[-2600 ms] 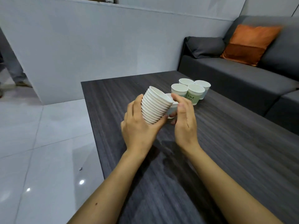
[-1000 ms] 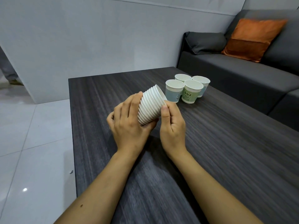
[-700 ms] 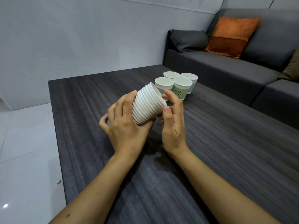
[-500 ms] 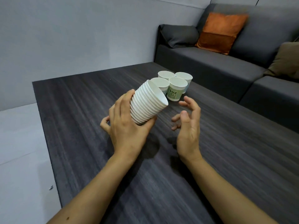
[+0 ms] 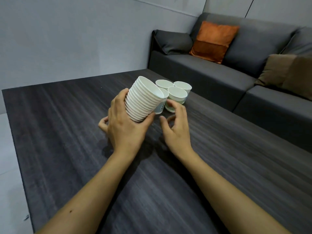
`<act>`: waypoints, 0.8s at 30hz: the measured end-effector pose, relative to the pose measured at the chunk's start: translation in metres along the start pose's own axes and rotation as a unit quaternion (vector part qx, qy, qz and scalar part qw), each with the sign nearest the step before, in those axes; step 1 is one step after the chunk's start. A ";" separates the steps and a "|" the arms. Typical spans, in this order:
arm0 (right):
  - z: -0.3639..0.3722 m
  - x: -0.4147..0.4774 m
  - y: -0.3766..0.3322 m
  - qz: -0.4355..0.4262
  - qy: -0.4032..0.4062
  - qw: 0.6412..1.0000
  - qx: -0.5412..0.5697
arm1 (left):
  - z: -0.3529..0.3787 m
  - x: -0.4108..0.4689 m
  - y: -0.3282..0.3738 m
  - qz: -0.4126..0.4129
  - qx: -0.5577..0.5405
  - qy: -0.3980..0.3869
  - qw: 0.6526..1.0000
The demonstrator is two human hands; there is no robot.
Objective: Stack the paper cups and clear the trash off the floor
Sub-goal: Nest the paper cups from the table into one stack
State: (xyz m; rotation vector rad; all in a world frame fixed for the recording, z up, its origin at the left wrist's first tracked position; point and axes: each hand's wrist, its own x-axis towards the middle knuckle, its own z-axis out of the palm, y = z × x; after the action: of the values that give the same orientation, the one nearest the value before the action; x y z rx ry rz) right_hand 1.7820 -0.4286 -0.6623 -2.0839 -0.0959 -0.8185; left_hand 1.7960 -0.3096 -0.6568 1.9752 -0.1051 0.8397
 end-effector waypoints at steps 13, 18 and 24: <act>0.012 0.060 0.012 0.045 0.066 0.996 -0.033 | 0.002 0.013 -0.022 0.059 0.001 -0.032 0.998; -0.008 0.058 -0.023 0.061 0.149 0.967 0.198 | -0.002 0.016 -0.023 0.064 0.011 -0.031 0.997; -0.006 0.043 -0.029 -0.133 0.067 0.983 0.105 | 0.000 0.014 -0.019 0.053 0.005 -0.013 0.999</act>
State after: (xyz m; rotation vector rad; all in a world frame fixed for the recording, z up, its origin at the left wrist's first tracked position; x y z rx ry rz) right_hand 1.8024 -0.4244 -0.6143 -1.8344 -0.3791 -1.0601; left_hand 1.8142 -0.2955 -0.6626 2.0054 -0.2225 0.8832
